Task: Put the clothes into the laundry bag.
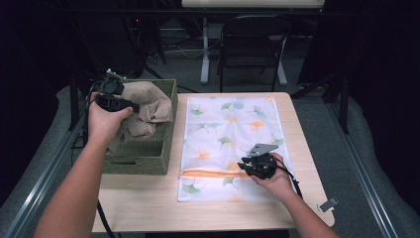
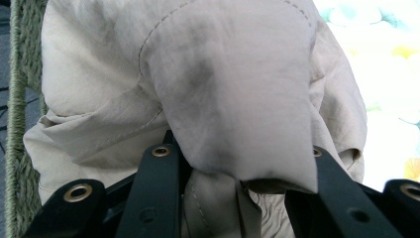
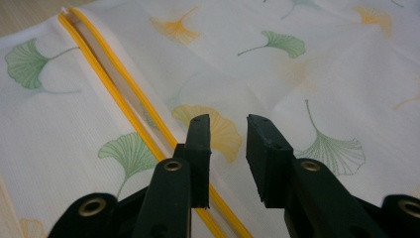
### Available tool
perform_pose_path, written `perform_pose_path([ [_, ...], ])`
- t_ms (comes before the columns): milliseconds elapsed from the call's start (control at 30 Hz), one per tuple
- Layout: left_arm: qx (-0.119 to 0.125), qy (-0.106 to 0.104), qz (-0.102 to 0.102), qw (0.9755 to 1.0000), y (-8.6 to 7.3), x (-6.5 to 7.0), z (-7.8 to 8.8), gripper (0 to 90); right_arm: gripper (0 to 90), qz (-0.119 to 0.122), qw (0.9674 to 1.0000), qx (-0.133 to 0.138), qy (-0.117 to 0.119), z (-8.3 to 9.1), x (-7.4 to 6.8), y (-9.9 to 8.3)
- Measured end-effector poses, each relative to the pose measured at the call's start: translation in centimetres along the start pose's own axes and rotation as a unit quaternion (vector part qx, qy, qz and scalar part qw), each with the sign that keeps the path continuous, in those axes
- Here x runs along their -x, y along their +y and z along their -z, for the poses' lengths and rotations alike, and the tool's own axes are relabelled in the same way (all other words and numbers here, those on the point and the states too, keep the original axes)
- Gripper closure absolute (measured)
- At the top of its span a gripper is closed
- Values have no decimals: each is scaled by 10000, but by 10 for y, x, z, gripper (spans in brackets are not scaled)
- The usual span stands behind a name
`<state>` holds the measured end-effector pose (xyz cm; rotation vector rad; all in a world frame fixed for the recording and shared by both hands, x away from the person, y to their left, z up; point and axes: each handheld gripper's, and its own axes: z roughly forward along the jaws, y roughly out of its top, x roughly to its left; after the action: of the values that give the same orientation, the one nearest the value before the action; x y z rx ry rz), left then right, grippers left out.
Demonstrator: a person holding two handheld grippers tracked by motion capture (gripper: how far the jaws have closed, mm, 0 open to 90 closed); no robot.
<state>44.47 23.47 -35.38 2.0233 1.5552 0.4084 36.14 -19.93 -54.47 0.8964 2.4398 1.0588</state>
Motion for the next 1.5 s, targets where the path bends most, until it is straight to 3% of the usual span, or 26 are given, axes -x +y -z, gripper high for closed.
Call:
perform_pose_path([
  [567, 47, -291, -301, 9991, -4, 27, 3, 685, 708, -50, 9995, -198, 227, -16, -4, -15],
  [1000, 58, -397, -425, 9983, -6, 38, 10, 687, 686, 91, 9985, -428, 341, -24, -7, -17],
  [1133, 49, -417, -462, 9981, -7, 42, 11, 687, 710, -115, 9993, -194, 285, -29, -9, -20],
  [1167, 44, -424, -493, 9979, -7, 42, 11, 687, 715, 25, 9987, -385, 341, -27, -7, -18],
  [1267, 32, -440, -542, 9976, -7, 46, 12, 688, 754, 1, 9984, -387, 414, -26, -5, -18],
  [1300, 28, -450, -539, 9975, -7, 47, 12, 689, 767, -113, 9987, -270, 420, -28, -5, -18],
  [1367, 25, -468, -590, 9972, -8, 50, 13, 689, 791, -88, 9981, -357, 491, -27, -3, -18],
  [1400, 27, -479, -613, 9970, -8, 51, 14, 689, 800, -193, 9983, -260, 488, -28, -3, -18],
  [1500, 41, -549, -655, 9963, -10, 56, 15, 690, 832, -166, 9979, -309, 549, -28, -1, -18],
])
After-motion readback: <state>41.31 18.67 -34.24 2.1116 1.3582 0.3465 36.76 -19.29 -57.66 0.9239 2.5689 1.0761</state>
